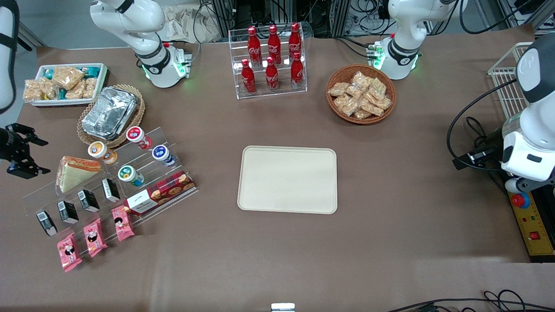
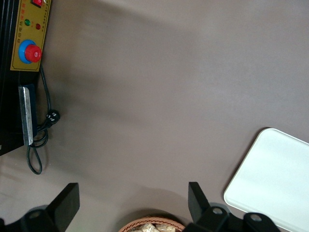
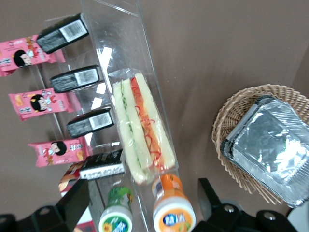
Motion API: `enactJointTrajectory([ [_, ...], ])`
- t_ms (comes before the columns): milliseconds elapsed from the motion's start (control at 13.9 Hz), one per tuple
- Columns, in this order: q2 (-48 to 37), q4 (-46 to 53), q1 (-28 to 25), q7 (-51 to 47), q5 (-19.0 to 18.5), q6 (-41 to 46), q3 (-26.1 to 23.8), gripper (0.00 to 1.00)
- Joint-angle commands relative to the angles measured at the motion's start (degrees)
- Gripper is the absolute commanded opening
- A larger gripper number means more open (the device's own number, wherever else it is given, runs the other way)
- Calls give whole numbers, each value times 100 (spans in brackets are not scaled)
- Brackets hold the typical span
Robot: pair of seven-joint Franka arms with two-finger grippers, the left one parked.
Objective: Place sandwich on tray
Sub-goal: 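Lower the right gripper and close it on the wrapped sandwich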
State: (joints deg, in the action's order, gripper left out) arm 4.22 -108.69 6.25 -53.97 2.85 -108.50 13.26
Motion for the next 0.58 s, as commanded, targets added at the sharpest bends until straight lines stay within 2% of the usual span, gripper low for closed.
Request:
enactJointTrajectory([
  [0, -105, -441, 52, -105, 75, -452, -25, 100],
  [505, -114, -1030, 52, -123, 40, -1049, -25, 100],
])
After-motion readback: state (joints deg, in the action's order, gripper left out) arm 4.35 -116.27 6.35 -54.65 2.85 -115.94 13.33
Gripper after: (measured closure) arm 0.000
